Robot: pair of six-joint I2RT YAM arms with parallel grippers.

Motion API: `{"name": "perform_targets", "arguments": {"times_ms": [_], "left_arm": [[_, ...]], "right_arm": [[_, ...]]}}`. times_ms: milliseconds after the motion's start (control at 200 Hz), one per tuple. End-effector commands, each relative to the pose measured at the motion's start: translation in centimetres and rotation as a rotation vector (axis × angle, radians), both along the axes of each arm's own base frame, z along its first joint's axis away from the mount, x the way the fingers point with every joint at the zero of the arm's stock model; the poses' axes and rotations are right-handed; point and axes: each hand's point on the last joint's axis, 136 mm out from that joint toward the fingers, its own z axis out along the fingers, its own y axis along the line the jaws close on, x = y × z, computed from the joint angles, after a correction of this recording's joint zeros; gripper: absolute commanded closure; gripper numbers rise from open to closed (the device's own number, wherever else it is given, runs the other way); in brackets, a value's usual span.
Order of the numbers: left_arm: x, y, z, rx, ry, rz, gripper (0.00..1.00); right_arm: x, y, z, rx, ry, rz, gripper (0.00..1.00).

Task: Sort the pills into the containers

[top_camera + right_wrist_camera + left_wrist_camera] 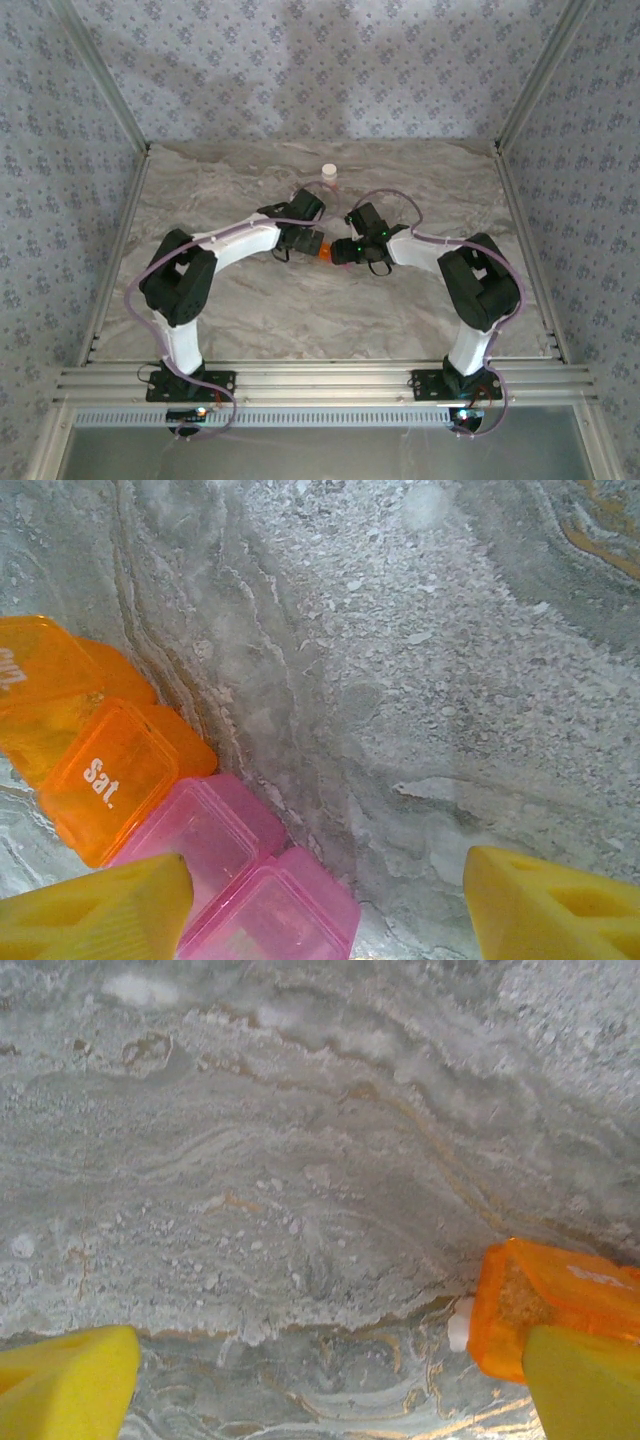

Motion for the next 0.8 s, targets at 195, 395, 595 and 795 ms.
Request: {"name": "perform_targets", "arguments": {"times_ms": [195, 395, 595, 795], "left_arm": [[1.9, -0.6, 0.3, 0.011, 0.001, -0.019, 0.02], [2.9, -0.6, -0.7, 0.018, 0.017, -0.011, 0.02], [3.5, -0.5, -1.8, 0.023, 0.035, -0.003, 0.02], [3.3, -0.7, -2.0, 0.007, 0.048, 0.0, 0.02]], "right_arm": [[-2.8, -1.5, -4.6, -0.13, 0.123, 0.029, 0.26], [-3.2, -1.6, -4.8, -0.139, 0.127, 0.027, 0.26], [-3.3, -1.7, -4.8, -0.144, 0.128, 0.028, 0.26], [-3.4, -1.6, -4.6, -0.143, 0.128, 0.028, 0.26]]}}
